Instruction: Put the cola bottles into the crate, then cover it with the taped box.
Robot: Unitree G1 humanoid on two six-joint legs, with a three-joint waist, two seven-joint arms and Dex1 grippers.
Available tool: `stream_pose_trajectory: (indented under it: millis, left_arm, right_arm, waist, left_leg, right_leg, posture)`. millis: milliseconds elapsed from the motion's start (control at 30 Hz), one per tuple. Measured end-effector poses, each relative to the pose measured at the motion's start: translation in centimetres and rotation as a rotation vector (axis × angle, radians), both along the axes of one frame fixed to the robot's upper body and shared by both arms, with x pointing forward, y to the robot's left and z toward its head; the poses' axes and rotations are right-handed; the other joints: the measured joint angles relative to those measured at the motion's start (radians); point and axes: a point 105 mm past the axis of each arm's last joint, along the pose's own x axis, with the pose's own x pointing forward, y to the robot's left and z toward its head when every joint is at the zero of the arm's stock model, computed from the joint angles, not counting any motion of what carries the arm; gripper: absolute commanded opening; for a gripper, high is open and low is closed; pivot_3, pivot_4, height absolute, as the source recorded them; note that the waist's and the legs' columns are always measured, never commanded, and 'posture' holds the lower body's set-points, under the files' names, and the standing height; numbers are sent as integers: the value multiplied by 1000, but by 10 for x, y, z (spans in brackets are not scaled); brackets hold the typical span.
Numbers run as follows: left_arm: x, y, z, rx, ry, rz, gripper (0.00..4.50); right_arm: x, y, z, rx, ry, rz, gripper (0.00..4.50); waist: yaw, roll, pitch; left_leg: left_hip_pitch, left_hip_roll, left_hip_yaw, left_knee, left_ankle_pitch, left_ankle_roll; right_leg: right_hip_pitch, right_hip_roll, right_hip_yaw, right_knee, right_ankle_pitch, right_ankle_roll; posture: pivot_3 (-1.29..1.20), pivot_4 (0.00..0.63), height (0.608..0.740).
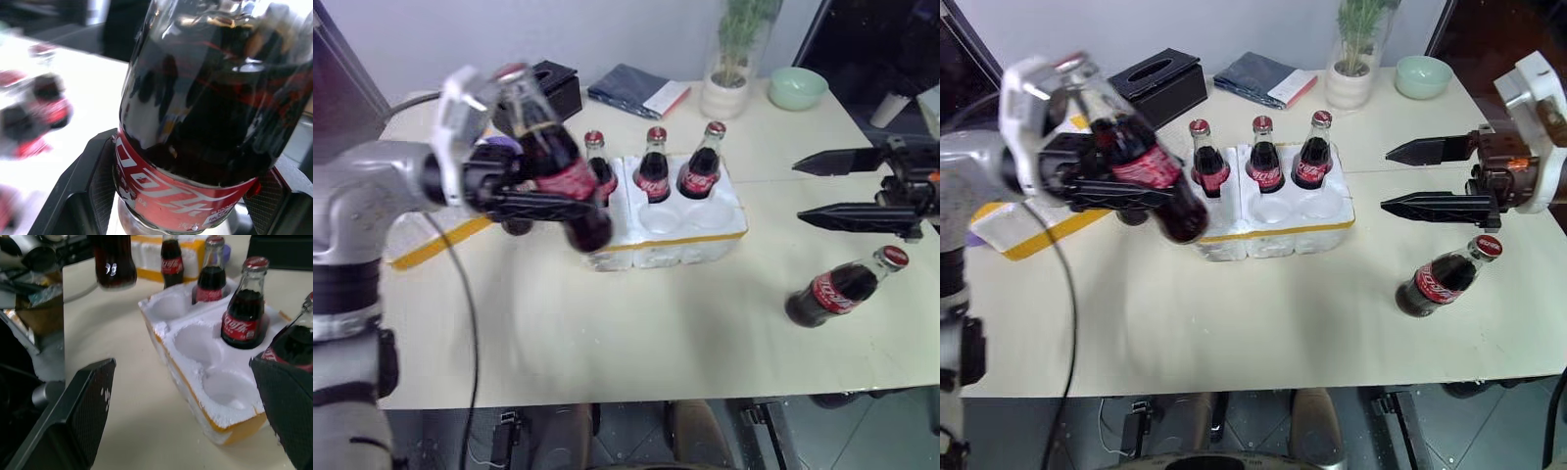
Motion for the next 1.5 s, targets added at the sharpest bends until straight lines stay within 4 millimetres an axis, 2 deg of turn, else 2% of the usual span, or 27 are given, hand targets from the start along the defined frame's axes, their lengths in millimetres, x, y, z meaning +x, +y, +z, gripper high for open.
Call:
stream_pose_trajectory:
  millis: [100,200,267,367,533,600,667,867,967,1033,1100,1233,1333,1433,1500]
  left_arm:
    - [35,-42,-10,20,-97,99,2843]
    - [59,-62,-32,65,-111,197,2843]
    - [65,-70,-39,68,-112,216,2843]
    - [63,-80,-44,64,-123,190,2843]
    - [64,-84,-66,122,-132,201,2843]
    - [66,-83,-75,149,-127,221,3882]
    - [67,-83,-77,164,-134,230,4483]
    - [68,-78,-91,240,-170,256,4483]
    - [62,-77,-84,207,-187,249,4483]
    - [55,-63,-68,141,-184,253,4483]
    - [38,-30,-47,70,-174,262,4483]
    - [10,25,-30,39,-144,354,4483]
    - [-8,64,-47,112,-95,512,4483]
    - [1,90,-72,180,-54,749,4483]
    - [9,102,-81,194,-53,879,4483]
  right_arm:
    - [2,0,0,12,-19,-28,4500]
    - [0,0,1,14,-38,-41,4500]
    - [-2,-2,-1,17,-36,-52,4500]
    - [-3,-5,-6,17,-28,-76,4500]
    - [-2,-5,-8,33,-34,-100,4500]
    - [-1,-4,-8,34,-40,-104,4500]
    - [0,-3,-8,33,-46,-111,4500]
    - [6,0,-11,32,-57,-114,4500]
    - [10,1,-13,26,-63,-110,4500]
    - [12,2,-13,23,-61,-100,4500]
    - [15,1,-11,16,-68,-93,4500]
    - [20,-3,-8,11,-73,-95,4500]
    - [21,-1,-8,2,-77,-77,4500]
    - [23,0,-7,0,-74,-63,4500]
    - [23,2,-5,-2,-81,-49,4500]
  waist:
    - [5,0,0]
    - [-5,-1,0]
    - [-8,-1,1]
    - [-5,0,0]
    - [-4,0,0]
    - [-2,0,0]
    - [0,-1,0]
    - [1,0,0]
    - [1,0,0]
    - [-5,0,0]
    - [-16,1,1]
    - [-12,1,1]
    - [-6,1,1]
    - [13,1,1]
    - [26,0,1]
  left_leg:
    - [-1,0,0,3,0,0]
    - [-1,0,0,3,0,0]
    - [-2,0,0,2,0,0]
    - [-2,0,0,1,0,0]
    - [-2,0,0,3,0,0]
    - [-2,0,0,5,0,0]
    - [-2,0,0,6,0,0]
    - [-2,0,0,8,0,0]
    - [-2,0,0,8,0,0]
    - [-2,0,0,8,0,0]
    - [-1,1,0,7,0,1]
    - [-1,1,0,7,0,1]
    - [-1,1,0,8,0,1]
    - [-1,1,0,10,0,1]
    - [-1,1,0,12,0,1]
  right_leg:
    - [1,0,0,0,1,1]
    - [0,0,1,0,1,1]
    - [-1,0,1,0,1,1]
    - [-1,0,1,-1,1,2]
    - [0,0,1,0,1,2]
    - [0,0,1,0,1,2]
    - [1,0,1,0,1,2]
    - [2,0,1,0,1,2]
    - [2,0,1,0,1,2]
    - [1,0,1,1,1,2]
    - [0,1,2,2,1,2]
    - [1,1,2,2,1,2]
    - [2,1,2,1,1,2]
    - [3,1,1,1,1,2]
    - [4,1,1,1,1,1]
  posture:
    - [0,150,740]
    - [0,150,740]
    - [0,150,740]
    - [0,150,740]
    - [0,150,740]
    - [0,150,740]
    - [0,150,740]
    - [0,150,740]
    - [0,150,740]
    - [0,150,740]
    - [0,150,740]
    - [0,150,740]
    - [0,150,740]
    - [0,150,740]
    - [0,150,740]
